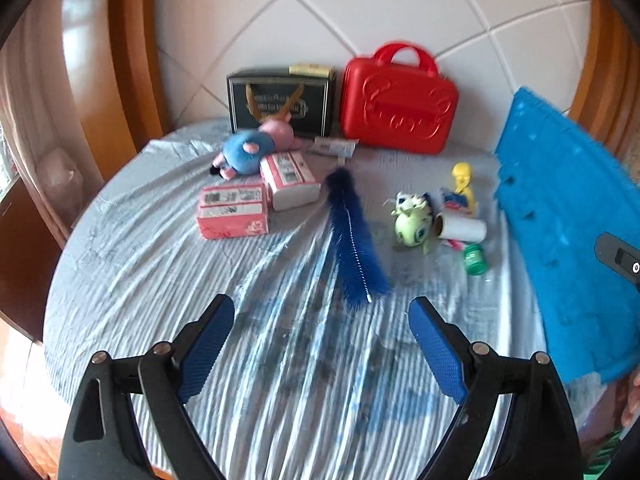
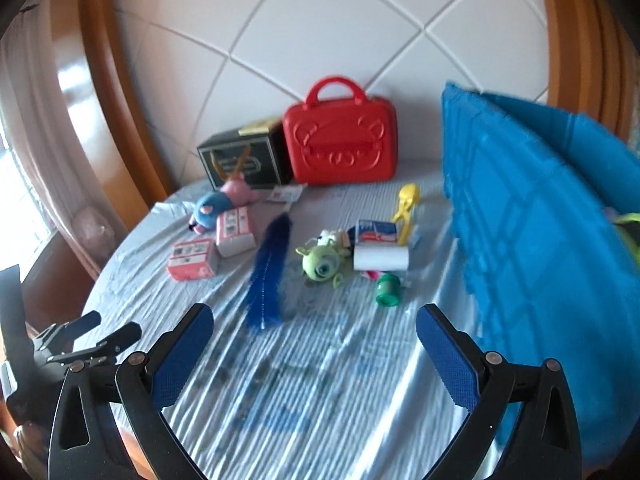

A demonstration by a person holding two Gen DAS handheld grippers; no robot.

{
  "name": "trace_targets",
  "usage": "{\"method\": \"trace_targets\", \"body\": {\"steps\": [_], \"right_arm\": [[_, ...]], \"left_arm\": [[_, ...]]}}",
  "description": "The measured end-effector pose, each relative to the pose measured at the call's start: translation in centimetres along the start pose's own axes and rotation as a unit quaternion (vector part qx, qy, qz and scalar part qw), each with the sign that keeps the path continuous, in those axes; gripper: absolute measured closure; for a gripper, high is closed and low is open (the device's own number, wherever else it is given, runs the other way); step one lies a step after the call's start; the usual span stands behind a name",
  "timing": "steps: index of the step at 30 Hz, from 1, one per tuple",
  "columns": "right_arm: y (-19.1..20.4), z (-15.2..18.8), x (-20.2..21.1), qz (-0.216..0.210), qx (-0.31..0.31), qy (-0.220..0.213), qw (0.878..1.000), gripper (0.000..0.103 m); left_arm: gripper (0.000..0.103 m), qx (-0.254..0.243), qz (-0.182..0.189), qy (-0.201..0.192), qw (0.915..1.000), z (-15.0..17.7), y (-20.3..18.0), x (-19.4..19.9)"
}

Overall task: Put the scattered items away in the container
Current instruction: 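Move both tools back toward the blue feather duster and green one-eyed plush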

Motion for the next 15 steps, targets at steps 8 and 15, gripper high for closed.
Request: {"method": "trace_targets", "body": {"steps": [8,15], "right_arm": [[-4.6,0.7,-11.8,0.005,-0.03,0.1,0.995,0.0],[-6.6,1.6,-18.1,-0.001,-0.059,0.147,0.987,0.0]], "left_arm": [[0.013,-0.012,-0.01,0.06,0.9981,-1.9,-1.5,-8.8],[0.024,-0.044,0.001,0.114,0.9925,-3.5,-3.3,-16.4]]}}
Point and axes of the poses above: each gripper's, at about its wrist camera, not at the fingertips, and x roughly against the way its jaws point, y to its left, z to its underside, the point moved 9 cm from there along -x, roughly the way its jaws point, and after that the axes turned 6 degrees about y, right-handed, at the moved point
